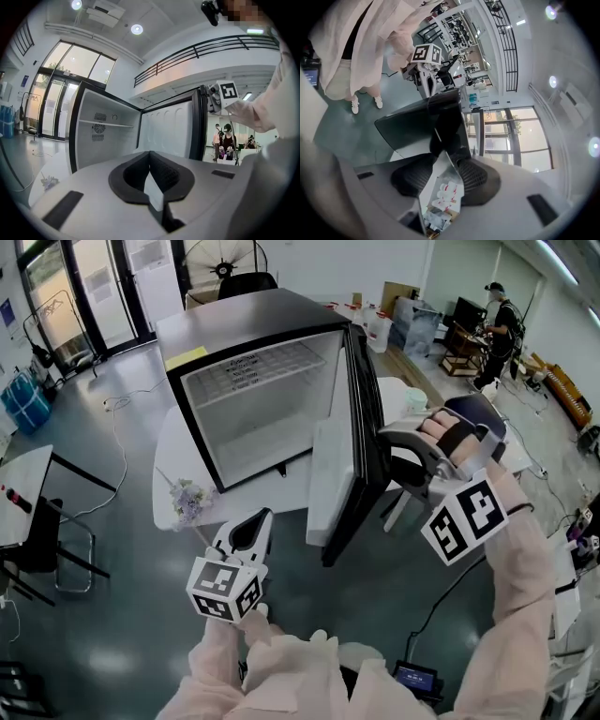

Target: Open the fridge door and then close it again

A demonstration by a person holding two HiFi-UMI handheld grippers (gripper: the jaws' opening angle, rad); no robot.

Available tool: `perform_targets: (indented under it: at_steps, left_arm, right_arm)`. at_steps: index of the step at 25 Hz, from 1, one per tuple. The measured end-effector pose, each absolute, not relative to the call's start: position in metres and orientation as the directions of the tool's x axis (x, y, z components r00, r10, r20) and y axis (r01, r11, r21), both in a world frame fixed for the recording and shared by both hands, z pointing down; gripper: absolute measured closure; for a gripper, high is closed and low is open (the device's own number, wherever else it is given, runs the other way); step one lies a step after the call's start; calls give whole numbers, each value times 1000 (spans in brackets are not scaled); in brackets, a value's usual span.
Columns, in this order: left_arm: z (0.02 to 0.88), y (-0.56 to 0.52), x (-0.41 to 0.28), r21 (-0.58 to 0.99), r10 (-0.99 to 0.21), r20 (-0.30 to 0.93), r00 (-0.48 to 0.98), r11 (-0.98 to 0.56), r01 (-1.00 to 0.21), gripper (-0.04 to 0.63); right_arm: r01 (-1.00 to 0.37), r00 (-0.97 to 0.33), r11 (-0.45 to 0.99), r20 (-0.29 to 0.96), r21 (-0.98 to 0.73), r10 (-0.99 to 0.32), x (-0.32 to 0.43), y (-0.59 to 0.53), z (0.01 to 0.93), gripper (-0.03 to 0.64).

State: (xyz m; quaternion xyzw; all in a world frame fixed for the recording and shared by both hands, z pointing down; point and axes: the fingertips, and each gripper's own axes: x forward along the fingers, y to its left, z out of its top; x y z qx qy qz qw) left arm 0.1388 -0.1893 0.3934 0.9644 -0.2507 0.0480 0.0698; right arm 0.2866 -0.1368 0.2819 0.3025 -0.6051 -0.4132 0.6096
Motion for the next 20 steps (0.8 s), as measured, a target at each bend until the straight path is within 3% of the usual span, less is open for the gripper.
perform_targets:
  at_steps: [10,20]
  left_arm:
    - [385,-168,157,54,-463,137,876,-879,-473,584]
    - [383,-157,185,44,-426,139,894,-899,-436,584]
  right_arm:
    - [143,-115,509,525,849,-844,320,-118,283,449]
    - [154,-52,564,577,811,-815,369,-100,282,448]
